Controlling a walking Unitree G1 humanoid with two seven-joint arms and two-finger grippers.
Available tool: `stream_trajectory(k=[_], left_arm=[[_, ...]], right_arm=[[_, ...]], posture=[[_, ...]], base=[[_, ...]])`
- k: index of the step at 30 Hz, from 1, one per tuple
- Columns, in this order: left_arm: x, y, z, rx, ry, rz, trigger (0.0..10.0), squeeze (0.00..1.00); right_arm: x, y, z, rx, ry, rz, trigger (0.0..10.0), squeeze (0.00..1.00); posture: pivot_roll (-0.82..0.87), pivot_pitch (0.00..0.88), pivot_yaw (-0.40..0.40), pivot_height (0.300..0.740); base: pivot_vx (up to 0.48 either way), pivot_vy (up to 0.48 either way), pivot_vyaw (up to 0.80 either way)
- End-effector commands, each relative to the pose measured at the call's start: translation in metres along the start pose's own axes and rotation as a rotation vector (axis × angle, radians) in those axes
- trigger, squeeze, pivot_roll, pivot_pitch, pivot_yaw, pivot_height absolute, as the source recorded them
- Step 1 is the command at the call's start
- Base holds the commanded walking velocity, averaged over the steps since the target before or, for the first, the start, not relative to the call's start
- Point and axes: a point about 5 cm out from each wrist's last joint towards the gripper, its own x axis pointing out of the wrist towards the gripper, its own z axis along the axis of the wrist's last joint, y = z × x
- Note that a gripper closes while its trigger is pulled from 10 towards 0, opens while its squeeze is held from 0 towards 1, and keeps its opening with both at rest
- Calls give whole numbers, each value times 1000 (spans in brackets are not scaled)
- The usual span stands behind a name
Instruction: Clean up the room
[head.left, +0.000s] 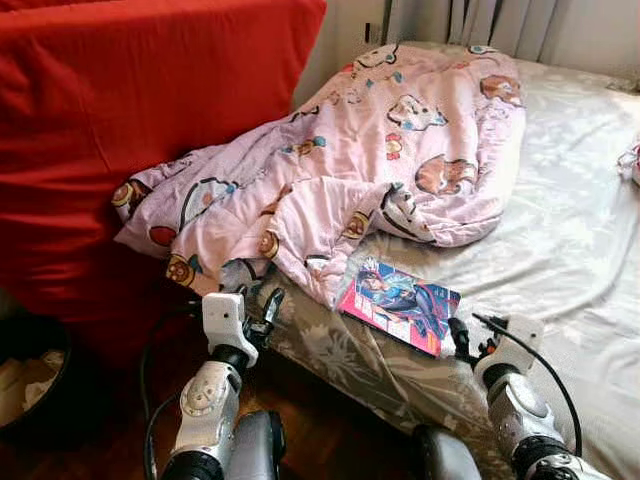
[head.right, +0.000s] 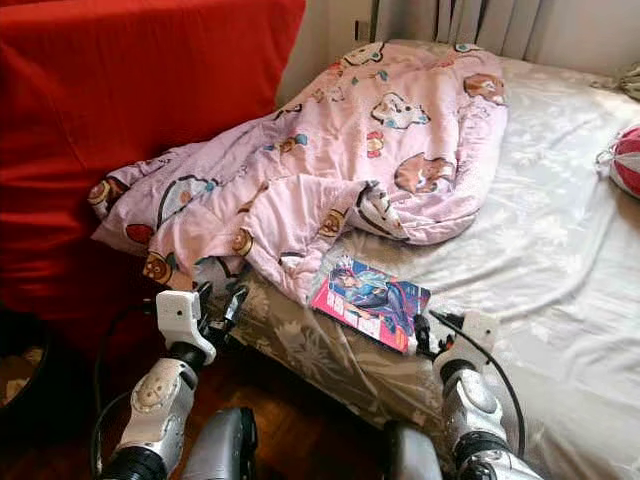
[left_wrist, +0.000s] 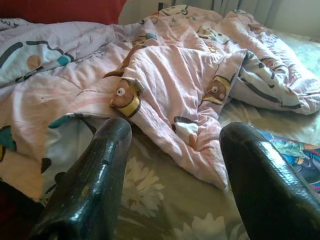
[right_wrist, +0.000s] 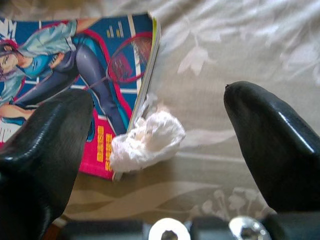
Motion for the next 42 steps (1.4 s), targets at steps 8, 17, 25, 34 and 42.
stream_trajectory(k=[8,17,25,34,42], left_arm=[[-3,-1,9,17,-4,-18,10000,0],[-12,-6,13,14,23,-30,10000,0],[-17,-10,10,-1,48,-23,10000,0],[-17,-9,12,3,60,-16,10000,0],[-17,-5,12,7,67,-8,10000,0]], right_arm=[[4,11,0,49,32,10,10000,0],[8,16,7,6,38,17,10000,0],[10,15,11,-102,70,29,980,0],[10,15,11,-120,84,26,10000,0],[11,17,10,-134,94,30,0,0]], posture=[[226,163,47,587],[242,194,51,587],[237,212,42,587],[235,211,30,587],[230,205,28,587]], base=[[0,0,0],[0,0,0],[0,0,0],[0,0,0],[0,0,0]])
